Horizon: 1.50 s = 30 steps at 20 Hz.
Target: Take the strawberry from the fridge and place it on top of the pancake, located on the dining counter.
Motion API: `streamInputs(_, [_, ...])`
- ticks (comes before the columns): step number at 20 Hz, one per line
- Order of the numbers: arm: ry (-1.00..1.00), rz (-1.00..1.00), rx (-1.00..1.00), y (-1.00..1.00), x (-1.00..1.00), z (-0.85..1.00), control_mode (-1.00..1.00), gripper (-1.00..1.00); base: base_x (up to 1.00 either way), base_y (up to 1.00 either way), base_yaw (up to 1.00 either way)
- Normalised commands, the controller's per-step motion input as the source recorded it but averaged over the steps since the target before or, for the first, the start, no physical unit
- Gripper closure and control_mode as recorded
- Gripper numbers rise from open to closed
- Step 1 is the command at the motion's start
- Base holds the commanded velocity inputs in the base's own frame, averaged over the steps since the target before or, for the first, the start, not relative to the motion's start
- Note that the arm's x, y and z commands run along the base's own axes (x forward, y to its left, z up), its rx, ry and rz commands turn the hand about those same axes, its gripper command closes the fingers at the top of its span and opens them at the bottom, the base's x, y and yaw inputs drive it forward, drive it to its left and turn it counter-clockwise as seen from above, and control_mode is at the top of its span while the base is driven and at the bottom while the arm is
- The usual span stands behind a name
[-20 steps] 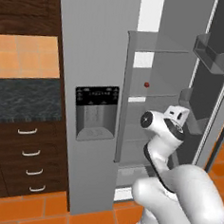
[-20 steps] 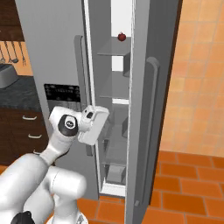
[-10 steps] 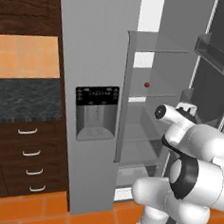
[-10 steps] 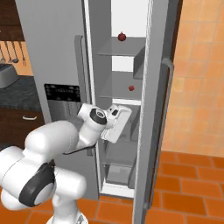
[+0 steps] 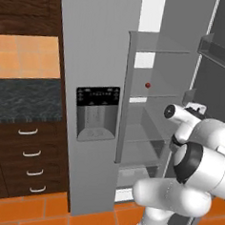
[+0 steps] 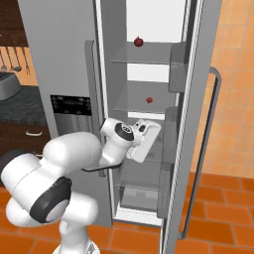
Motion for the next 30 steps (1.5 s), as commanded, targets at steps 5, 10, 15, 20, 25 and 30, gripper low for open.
streamInputs(5, [0.00,0.00,0.01,-0.20,0.00,0.00,-1.00,-1.00,0.00,0.00,0.00])
streamInputs(10, [0.00,0.00,0.06,0.29,-0.27,0.02,-1.00,-1.00,0.00,0.00,0.00])
streamInputs(15, [0.00,0.00,0.22,0.49,-0.46,0.25,-1.00,-1.00,0.00,0.00,0.00])
streamInputs(20, [-0.01,0.00,0.40,1.00,-0.60,0.16,-1.00,-1.00,0.00,0.00,0.00])
streamInputs(25, [0.00,0.00,0.49,1.00,-0.31,0.00,-1.00,-1.00,0.00,0.00,0.00])
streamInputs(30, [-0.02,-0.01,0.56,0.87,-0.34,0.33,-1.00,-1.00,0.00,0.00,0.00])
